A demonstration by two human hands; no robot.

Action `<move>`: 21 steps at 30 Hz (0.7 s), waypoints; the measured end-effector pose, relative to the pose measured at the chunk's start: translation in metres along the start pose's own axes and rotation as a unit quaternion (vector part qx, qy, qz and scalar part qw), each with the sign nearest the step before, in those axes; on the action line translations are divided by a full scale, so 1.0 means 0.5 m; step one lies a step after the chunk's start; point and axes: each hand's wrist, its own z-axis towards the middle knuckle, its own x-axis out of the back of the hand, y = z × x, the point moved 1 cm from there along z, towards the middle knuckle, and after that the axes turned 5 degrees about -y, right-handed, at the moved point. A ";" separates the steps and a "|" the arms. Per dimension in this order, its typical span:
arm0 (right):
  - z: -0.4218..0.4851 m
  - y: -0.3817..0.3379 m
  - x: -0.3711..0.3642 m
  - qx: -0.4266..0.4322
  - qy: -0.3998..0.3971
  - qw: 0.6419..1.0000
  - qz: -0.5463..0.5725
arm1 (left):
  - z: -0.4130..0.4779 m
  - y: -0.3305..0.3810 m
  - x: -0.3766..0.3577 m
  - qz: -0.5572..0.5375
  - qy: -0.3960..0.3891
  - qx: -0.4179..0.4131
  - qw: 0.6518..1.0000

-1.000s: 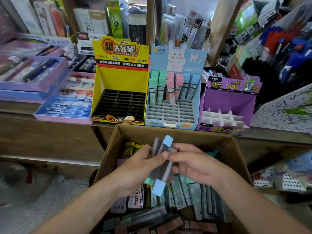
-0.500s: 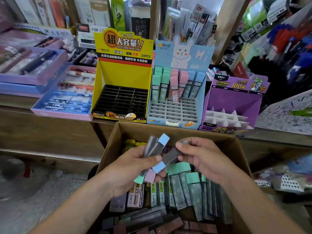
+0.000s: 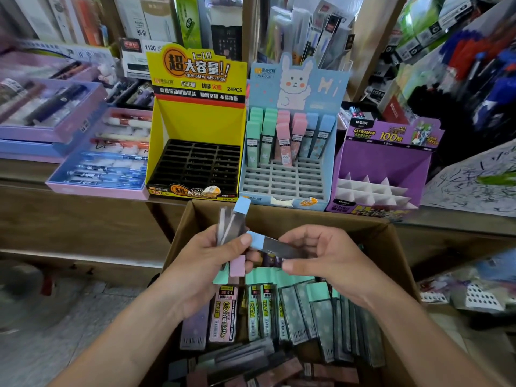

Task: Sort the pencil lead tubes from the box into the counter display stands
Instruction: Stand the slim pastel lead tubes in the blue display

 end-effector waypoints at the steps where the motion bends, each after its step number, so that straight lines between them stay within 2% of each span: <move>1: -0.001 -0.002 -0.003 0.004 0.002 1.000 0.008 | 0.000 0.001 0.001 -0.003 -0.001 -0.002 1.000; 6: -0.007 -0.010 -0.012 -0.029 -0.018 0.997 0.068 | 0.002 0.002 0.002 0.018 0.018 -0.037 0.999; 13: -0.013 -0.016 -0.027 -0.076 -0.043 0.993 0.078 | 0.007 0.003 0.004 0.016 0.052 -0.070 0.996; 17: -0.010 -0.019 -0.031 -0.050 -0.069 0.996 0.040 | 0.009 -0.001 0.002 0.030 0.051 -0.066 0.996; 21: 0.002 -0.022 -0.046 -0.013 -0.055 0.998 0.035 | 0.010 -0.005 -0.003 0.049 0.038 -0.064 0.996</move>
